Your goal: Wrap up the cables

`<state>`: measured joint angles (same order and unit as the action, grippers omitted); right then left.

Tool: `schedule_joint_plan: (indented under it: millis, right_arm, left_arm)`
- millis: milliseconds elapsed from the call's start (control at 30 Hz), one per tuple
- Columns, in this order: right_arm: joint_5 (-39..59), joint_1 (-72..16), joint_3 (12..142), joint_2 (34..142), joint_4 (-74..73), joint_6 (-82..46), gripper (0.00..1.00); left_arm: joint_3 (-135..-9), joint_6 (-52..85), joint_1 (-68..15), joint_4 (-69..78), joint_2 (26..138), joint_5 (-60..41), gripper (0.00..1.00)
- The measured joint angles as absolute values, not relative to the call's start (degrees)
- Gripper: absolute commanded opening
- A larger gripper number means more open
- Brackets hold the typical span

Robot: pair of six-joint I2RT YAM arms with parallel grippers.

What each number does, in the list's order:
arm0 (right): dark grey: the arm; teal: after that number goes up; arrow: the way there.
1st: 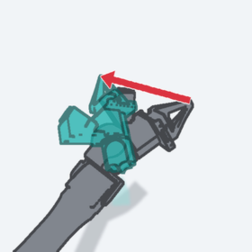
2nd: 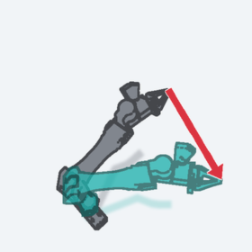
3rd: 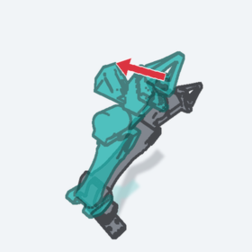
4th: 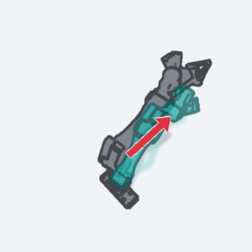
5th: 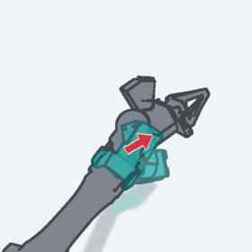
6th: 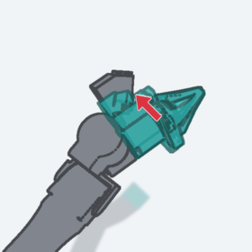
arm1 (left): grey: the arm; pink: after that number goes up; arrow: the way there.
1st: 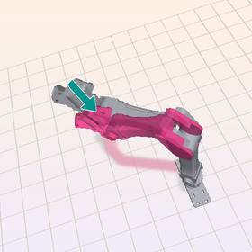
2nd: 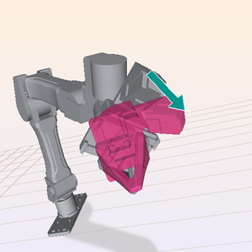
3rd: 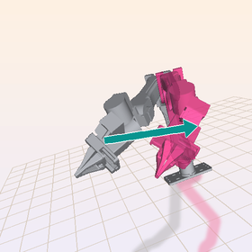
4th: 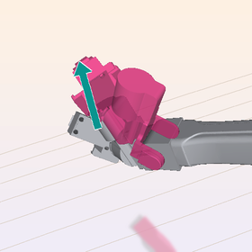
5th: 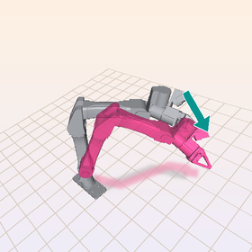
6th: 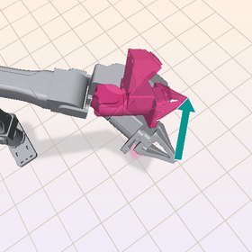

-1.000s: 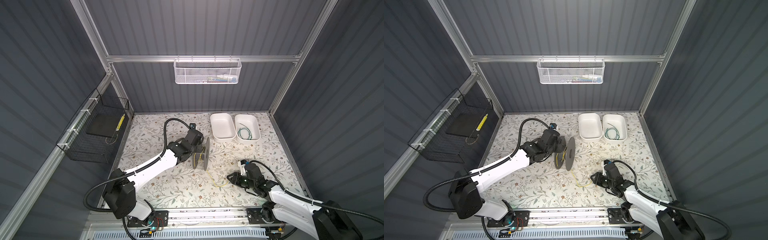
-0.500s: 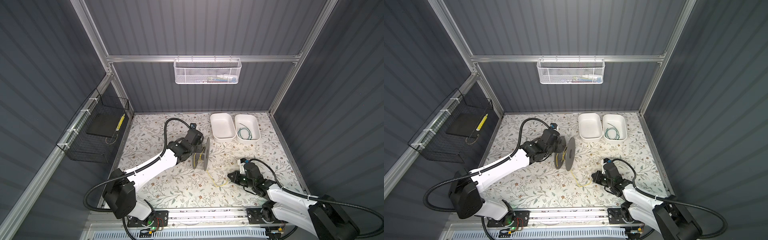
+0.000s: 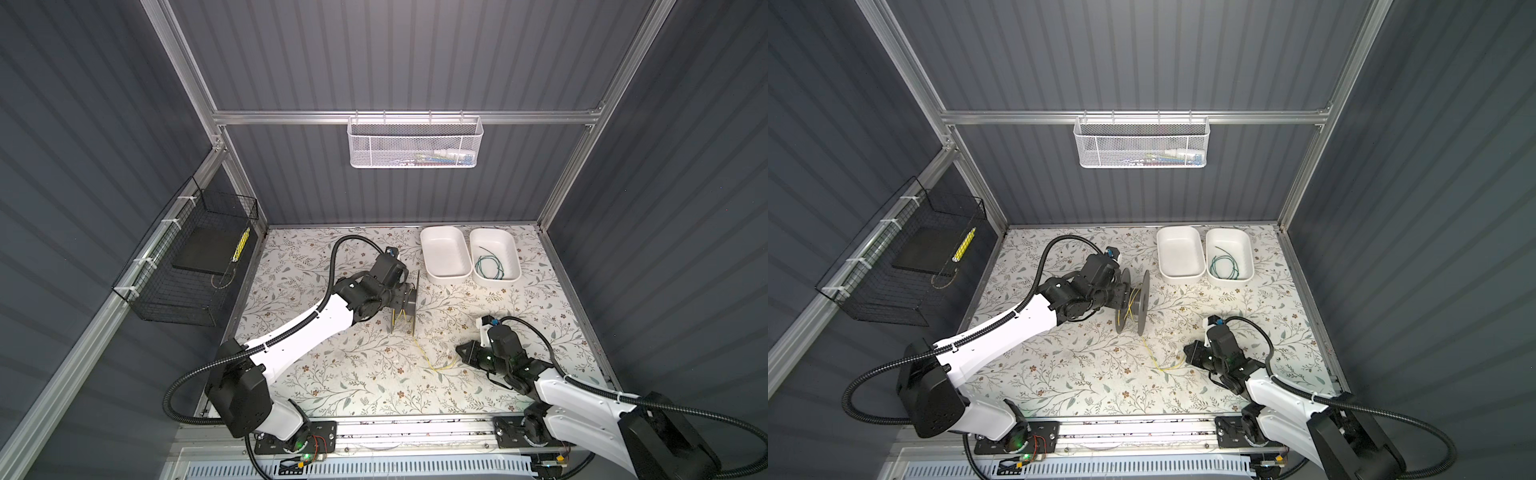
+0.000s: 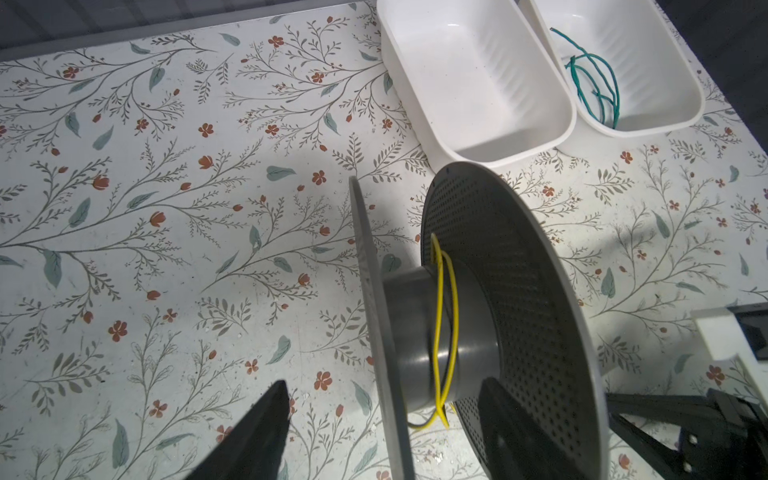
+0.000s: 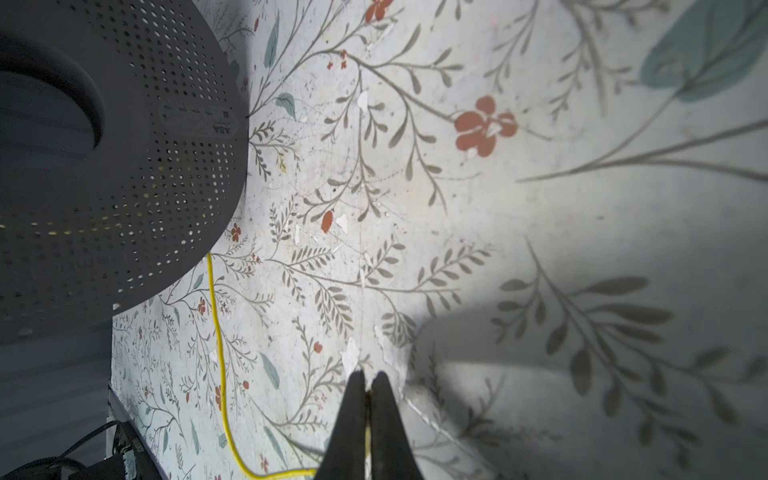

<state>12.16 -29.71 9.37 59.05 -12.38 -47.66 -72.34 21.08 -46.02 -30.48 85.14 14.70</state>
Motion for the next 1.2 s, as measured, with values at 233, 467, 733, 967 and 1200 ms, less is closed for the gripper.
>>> schedule_joint_plan:
  millis: [233, 467, 733, 967, 1200]
  right_arm:
    - [12.14, -29.78, 9.37, 59.09, -12.64, -47.57, 0.00]
    - [11.97, -29.80, 9.37, 59.68, -13.08, -47.53, 0.00]
    - [11.97, -29.80, 9.39, 60.45, -13.74, -47.53, 0.00]
    - [11.97, -29.80, 9.39, 60.45, -14.74, -47.55, 0.00]
    - [11.99, -29.80, 9.39, 60.49, -16.27, -47.57, 0.00]
  left_arm:
    - [-72.31, 20.97, -47.83, -30.85, 86.46, 15.57, 0.58]
    - [-71.22, 21.65, -51.05, -30.85, 86.76, 19.38, 0.58]
    - [-67.16, 24.69, -53.19, -31.16, 86.50, 23.22, 0.43]
    - [-63.26, 26.83, -53.17, -30.98, 83.96, 24.62, 0.35]
    - [-63.13, 26.79, -53.17, -28.14, 84.01, 24.23, 0.41]
